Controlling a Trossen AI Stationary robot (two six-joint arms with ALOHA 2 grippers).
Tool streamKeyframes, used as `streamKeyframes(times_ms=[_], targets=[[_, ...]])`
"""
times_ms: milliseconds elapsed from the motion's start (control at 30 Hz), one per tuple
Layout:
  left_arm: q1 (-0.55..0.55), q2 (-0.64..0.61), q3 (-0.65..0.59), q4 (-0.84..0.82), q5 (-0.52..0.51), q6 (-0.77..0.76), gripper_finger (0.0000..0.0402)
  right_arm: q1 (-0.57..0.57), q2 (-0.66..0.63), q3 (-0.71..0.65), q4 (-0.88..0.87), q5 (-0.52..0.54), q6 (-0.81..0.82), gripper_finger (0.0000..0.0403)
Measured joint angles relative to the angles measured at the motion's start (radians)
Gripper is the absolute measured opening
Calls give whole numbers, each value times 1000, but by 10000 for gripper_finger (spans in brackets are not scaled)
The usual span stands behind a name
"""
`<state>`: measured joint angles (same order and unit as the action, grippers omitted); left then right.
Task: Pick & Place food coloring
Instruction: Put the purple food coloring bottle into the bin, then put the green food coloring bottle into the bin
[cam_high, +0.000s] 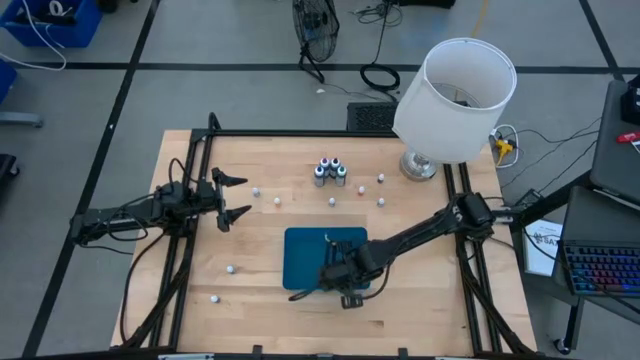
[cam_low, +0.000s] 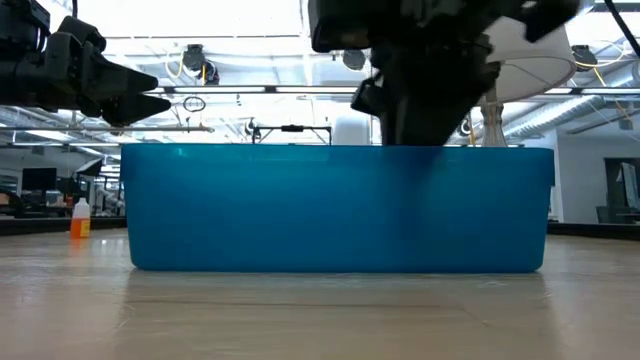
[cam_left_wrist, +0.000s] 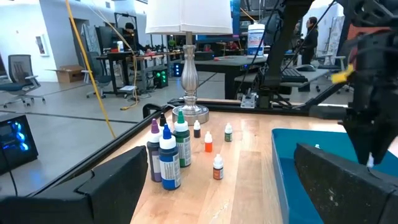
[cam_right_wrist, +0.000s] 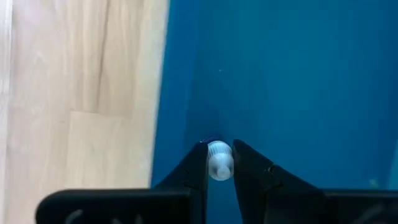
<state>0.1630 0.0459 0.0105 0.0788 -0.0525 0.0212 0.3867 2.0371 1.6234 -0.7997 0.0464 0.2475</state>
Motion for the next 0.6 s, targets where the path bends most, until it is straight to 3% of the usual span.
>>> streamKeyframes(times_ms=[333, 600], targets=[[0, 0, 0, 0, 0, 0, 399, 15, 19, 1, -18, 0, 31, 39], [0, 0, 0, 0, 0, 0, 399, 14, 17, 1, -17, 1, 33, 135]])
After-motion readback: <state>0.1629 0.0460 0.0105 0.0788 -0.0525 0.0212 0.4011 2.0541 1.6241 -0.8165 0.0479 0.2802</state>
